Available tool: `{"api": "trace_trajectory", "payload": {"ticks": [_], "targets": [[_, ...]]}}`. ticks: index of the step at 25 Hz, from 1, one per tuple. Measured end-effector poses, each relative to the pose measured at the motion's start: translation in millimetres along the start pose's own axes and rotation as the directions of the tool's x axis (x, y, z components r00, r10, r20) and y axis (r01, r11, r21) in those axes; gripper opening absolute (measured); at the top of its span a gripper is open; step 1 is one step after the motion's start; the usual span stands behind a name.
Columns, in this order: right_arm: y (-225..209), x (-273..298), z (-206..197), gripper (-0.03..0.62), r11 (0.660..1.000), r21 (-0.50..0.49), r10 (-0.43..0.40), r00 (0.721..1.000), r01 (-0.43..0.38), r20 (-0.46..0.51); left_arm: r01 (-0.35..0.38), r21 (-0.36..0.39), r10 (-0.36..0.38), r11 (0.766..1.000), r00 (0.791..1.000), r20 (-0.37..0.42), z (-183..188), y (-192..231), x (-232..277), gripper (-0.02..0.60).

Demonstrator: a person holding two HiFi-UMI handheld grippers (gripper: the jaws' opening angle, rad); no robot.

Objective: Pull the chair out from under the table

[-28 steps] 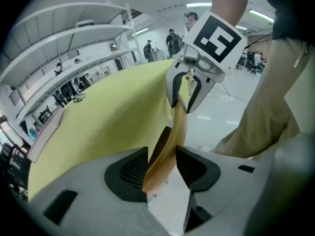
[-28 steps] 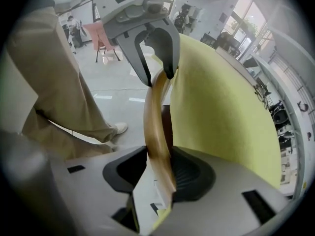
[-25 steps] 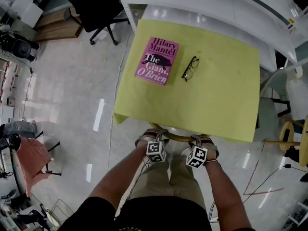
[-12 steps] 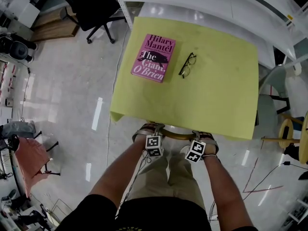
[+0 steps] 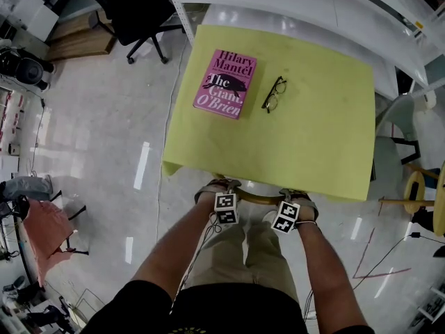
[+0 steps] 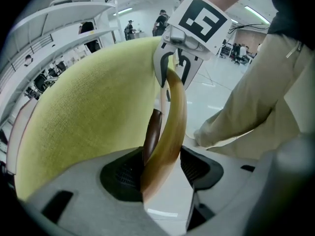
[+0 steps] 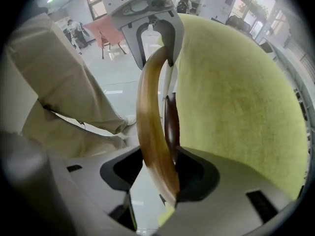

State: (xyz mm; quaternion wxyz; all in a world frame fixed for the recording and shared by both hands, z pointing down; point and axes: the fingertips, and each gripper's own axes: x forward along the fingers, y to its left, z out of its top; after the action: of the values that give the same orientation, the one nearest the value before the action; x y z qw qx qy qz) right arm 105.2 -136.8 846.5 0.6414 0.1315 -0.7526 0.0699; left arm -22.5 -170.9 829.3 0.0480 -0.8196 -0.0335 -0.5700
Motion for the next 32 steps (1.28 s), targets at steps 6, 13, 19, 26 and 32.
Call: {"api": "trace_trajectory", "payload": {"ticks": [6, 13, 19, 26, 32], "targets": [[10.0, -3.5, 1.2, 0.199, 0.999, 0.003, -0.032, 0.999, 0.032, -0.021, 0.015, 0.024, -0.015, 1.000, 1.000, -0.012, -2.5, -9.8, -3.2, 0.227], [37.8, -5.1, 5.5, 0.193, 0.998, 0.049, -0.028, 0.999, 0.029, -0.038, 0.050, 0.104, -0.045, 0.993, 0.998, -0.044, -10.9, -25.6, -5.8, 0.222], [61.4, -6.2, 5.2, 0.193, 0.997, 0.068, -0.026, 0.998, 0.030, -0.057, 0.065, 0.130, -0.060, 0.989, 0.997, -0.042, -14.3, -48.6, -8.7, 0.216], [90.2, -14.6, -5.1, 0.193, 0.999, 0.047, 0.007, 0.999, -0.005, -0.036, 0.093, 0.105, -0.088, 0.990, 0.995, -0.052, -7.8, -81.4, -11.8, 0.212], [122.7, -20.1, -19.4, 0.192, 1.000, 0.005, 0.025, 1.000, -0.025, -0.004, 0.077, 0.053, -0.075, 0.996, 0.996, -0.051, 1.3, -122.7, -9.7, 0.212]]}}
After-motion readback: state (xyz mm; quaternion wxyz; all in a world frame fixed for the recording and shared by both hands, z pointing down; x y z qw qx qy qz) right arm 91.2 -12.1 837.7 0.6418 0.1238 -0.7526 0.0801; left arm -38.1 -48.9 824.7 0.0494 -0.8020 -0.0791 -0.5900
